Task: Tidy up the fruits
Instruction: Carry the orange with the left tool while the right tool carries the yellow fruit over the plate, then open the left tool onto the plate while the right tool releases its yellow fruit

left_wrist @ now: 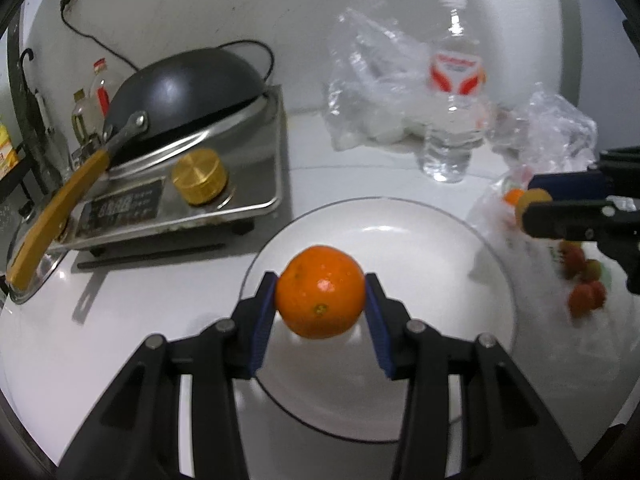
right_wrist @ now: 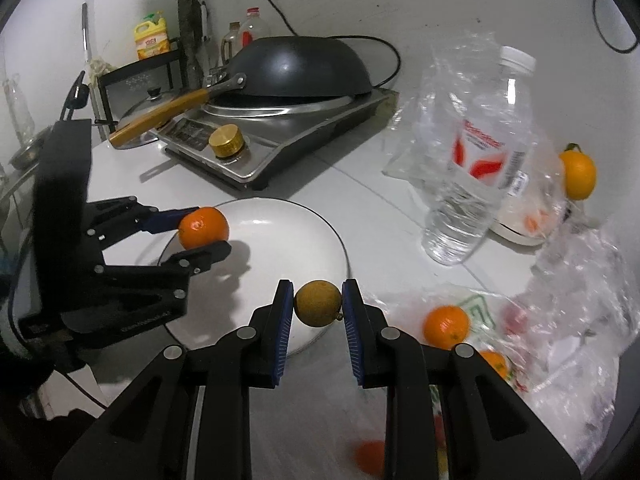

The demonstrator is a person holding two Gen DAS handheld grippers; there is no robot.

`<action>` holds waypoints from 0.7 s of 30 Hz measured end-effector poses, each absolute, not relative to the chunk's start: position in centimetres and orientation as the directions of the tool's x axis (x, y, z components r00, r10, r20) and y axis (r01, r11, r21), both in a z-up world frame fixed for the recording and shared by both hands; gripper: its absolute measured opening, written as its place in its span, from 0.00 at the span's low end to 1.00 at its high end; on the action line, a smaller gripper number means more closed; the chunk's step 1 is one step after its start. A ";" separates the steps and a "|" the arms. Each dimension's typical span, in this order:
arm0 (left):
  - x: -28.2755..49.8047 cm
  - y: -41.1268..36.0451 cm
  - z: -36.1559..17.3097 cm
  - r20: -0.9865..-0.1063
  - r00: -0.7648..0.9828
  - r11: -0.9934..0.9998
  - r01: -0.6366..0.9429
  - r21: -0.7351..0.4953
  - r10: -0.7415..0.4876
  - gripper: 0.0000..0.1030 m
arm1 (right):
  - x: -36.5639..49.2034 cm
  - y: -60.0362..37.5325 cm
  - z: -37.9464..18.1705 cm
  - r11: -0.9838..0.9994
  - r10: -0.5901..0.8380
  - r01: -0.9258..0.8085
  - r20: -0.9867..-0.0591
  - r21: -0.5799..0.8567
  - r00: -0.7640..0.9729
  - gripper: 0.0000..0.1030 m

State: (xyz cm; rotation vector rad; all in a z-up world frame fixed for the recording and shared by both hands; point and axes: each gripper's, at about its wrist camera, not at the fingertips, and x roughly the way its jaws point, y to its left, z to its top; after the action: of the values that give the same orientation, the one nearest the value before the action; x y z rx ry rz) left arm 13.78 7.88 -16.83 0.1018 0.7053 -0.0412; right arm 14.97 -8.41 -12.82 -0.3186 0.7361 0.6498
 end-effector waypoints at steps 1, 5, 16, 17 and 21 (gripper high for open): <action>14.0 8.1 -17.0 -0.653 0.757 0.995 0.069 0.076 -0.002 0.43 | 15.1 -8.0 -12.9 0.758 0.437 -0.650 -0.708 -0.042 0.555 0.26; 14.7 8.9 -17.5 -0.666 0.746 0.995 0.074 0.065 -0.012 0.43 | 16.2 -6.3 -13.4 0.753 0.451 -0.658 -0.711 -0.020 0.539 0.26; 15.2 9.1 -18.2 -0.687 0.726 0.993 0.107 0.058 -0.038 0.43 | 20.4 -1.0 -15.8 0.751 0.501 -0.648 -0.750 0.129 0.432 0.26; 15.2 9.2 -18.2 -0.687 0.725 0.993 0.105 0.055 -0.039 0.43 | 20.9 -0.5 -16.1 0.752 0.503 -0.643 -0.756 0.143 0.420 0.26; 15.3 9.4 -18.4 -0.699 0.715 0.994 0.096 0.055 -0.031 0.43 | 21.9 0.5 -17.0 0.759 0.507 -0.626 -0.767 0.180 0.394 0.26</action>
State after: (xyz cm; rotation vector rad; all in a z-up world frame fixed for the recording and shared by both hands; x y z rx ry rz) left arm 15.35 9.42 -18.45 0.0894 0.7719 -0.0705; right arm 21.94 0.47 -17.05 -0.1464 0.9169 0.7217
